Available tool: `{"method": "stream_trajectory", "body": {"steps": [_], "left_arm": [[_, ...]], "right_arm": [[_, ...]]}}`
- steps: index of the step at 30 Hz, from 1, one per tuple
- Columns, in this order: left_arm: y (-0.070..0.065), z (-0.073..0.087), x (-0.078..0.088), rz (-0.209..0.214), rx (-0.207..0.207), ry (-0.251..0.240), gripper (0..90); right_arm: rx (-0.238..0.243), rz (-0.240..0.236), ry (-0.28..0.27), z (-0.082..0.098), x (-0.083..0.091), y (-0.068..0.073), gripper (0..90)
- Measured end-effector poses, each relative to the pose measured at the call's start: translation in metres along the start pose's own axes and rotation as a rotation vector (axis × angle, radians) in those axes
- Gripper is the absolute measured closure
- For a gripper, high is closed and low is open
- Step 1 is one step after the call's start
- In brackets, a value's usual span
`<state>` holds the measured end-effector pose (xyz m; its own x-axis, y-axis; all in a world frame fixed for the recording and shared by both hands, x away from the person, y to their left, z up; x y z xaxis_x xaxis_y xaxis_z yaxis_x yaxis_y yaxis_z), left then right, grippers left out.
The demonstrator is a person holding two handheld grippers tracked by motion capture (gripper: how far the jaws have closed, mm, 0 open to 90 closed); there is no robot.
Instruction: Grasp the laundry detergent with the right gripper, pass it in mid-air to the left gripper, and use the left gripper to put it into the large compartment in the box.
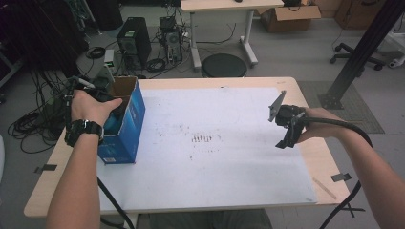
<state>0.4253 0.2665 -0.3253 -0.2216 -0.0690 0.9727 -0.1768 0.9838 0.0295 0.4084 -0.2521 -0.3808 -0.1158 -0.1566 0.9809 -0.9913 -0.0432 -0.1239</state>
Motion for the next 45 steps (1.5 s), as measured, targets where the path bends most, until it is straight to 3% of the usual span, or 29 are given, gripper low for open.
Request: {"method": "stream_trajectory", "body": {"steps": [13, 21, 25, 26, 33, 37, 38, 42, 43, 45], "left_arm": [[-0.004, 0.000, -0.001, -0.016, -0.014, 0.008, 37.8], [-0.009, 0.002, 0.003, 0.002, -0.025, 0.015, 37.5], [-0.010, 0.001, 0.014, 0.016, -0.026, 0.002, 36.3], [-0.009, -0.001, 0.024, 0.015, -0.033, -0.019, 36.2], [-0.012, -0.003, 0.054, 0.006, -0.060, -0.055, 33.1], [-0.022, -0.003, 0.070, 0.014, -0.096, -0.075, 31.7], [-0.029, -0.003, 0.076, 0.025, -0.117, -0.088, 31.4], [-0.043, 0.000, 0.079, 0.041, -0.160, -0.090, 29.8], [-0.054, 0.002, 0.078, 0.056, -0.193, -0.088, 28.6], [-0.058, 0.003, 0.078, 0.069, -0.203, -0.091, 28.6]], "right_arm": [[-0.003, -0.002, -0.001, 0.002, -0.001, 0.002, 8.7], [0.000, -0.006, -0.003, 0.004, 0.000, 0.004, 8.7], [-0.003, -0.002, -0.006, 0.004, 0.001, 0.005, 8.7], [-0.002, -0.003, -0.007, 0.004, 0.003, 0.006, 8.7], [0.003, 0.002, -0.013, 0.000, 0.007, 0.007, 8.7], [0.006, 0.005, -0.018, -0.002, 0.011, 0.008, 8.7], [0.009, 0.010, -0.017, -0.004, 0.013, 0.008, 8.7], [0.008, 0.014, -0.017, -0.006, 0.015, 0.009, 8.8], [0.012, 0.017, -0.019, -0.007, 0.016, 0.009, 8.8], [0.014, 0.017, -0.018, -0.008, 0.016, 0.009, 8.8]]}}
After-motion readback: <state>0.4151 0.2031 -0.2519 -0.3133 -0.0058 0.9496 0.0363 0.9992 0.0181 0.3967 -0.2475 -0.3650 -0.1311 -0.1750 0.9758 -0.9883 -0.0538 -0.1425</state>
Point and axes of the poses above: each handheld gripper's, and its own axes: x roughly backward along the jaws, z roughly out of its underside, y roughly to its left, the point moved 6 cm from there along -x, roughly forward along the jaws, and after that the axes turned 14 degrees about x, right-handed, at the moved point
